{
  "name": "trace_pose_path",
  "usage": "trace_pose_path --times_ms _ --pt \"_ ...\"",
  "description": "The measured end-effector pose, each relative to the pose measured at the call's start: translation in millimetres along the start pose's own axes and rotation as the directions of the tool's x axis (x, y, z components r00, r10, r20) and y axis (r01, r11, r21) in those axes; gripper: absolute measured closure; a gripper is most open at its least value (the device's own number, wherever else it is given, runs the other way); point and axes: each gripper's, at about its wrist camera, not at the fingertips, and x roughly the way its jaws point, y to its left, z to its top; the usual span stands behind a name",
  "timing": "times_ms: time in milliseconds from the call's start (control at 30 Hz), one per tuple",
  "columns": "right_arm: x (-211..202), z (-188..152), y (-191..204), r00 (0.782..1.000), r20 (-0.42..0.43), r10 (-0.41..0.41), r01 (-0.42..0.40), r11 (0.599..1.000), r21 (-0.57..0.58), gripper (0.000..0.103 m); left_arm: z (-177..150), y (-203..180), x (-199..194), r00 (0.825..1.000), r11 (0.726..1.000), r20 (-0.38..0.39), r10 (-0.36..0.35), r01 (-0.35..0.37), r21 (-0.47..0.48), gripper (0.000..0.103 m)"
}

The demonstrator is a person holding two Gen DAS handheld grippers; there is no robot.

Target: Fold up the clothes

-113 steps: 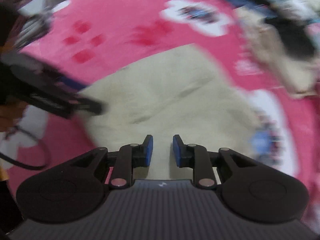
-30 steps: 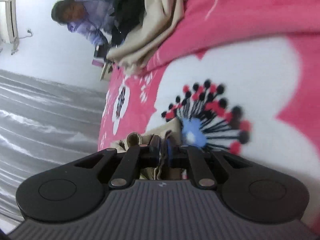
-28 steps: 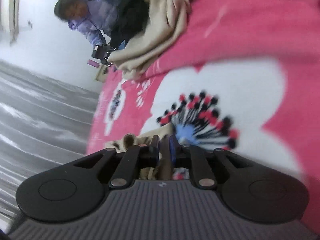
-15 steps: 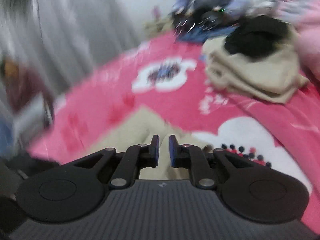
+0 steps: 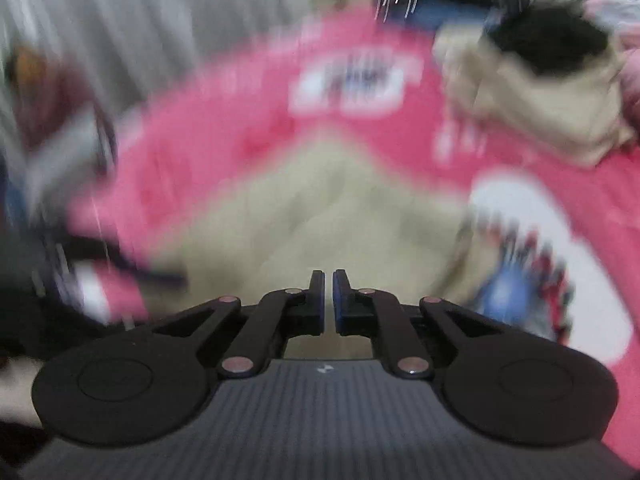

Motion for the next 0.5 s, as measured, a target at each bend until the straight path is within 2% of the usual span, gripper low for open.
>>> trace_pose_path --times_ms 67,133,267,333,400,500 --pt "3.0 -8.5 5.8 0.998 -0.007 -0.058 0.058 0.998 -0.003 0.1 0.8 -0.9 -3.4 1.0 0.999 0.009 -0.011 0.011 0.03 0.052" --pt "-6.7 2.3 9.8 0.996 -0.029 -0.088 0.089 0.995 0.05 0.1 2.9 3.8 -10.3 0.999 0.999 0.012 -0.038 0.038 0.027 0.053" --pt "-36.6 11.3 29.5 0.996 -0.014 -0.085 0.086 0.99 0.115 0.097 8.9 25.2 -28.9 0.997 0.998 0.041 -0.058 0.059 -0.012 0.053" --pt "-29.9 4.1 35.5 0.995 -0.06 -0.081 0.089 0.985 0.15 0.096 10.4 38.1 -28.4 0.998 0.997 0.022 -0.065 0.065 -0.034 0.052" --pt "-9.8 -12.1 37.1 0.983 -0.137 -0.124 0.15 0.969 0.198 0.096 11.6 50.9 -27.2 0.997 0.996 -0.001 -0.071 0.071 -0.052 0.052" --pt "-5.5 -12.6 33.9 0.972 -0.16 -0.17 0.215 0.916 0.337 0.096 14.6 70.1 -29.3 0.997 0.994 -0.015 -0.082 0.081 -0.077 0.052"
